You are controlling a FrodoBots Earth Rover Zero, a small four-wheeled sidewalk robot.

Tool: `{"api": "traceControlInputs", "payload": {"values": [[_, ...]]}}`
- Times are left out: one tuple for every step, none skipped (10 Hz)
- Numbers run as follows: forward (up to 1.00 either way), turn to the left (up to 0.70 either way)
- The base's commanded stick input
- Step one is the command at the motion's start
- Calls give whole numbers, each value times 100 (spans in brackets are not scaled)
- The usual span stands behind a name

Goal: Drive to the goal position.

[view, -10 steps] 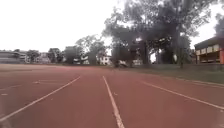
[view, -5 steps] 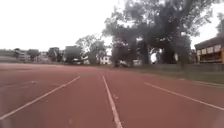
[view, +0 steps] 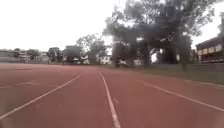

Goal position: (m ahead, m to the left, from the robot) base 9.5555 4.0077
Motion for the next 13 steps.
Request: {"api": "traceControlInputs", "payload": {"values": [[45, 0], [45, 0], [45, 0], [45, 0], [45, 0], [45, 0], [45, 0], [45, 0], [45, 0], [45, 0], [45, 0], [45, 0], [45, 0]]}}
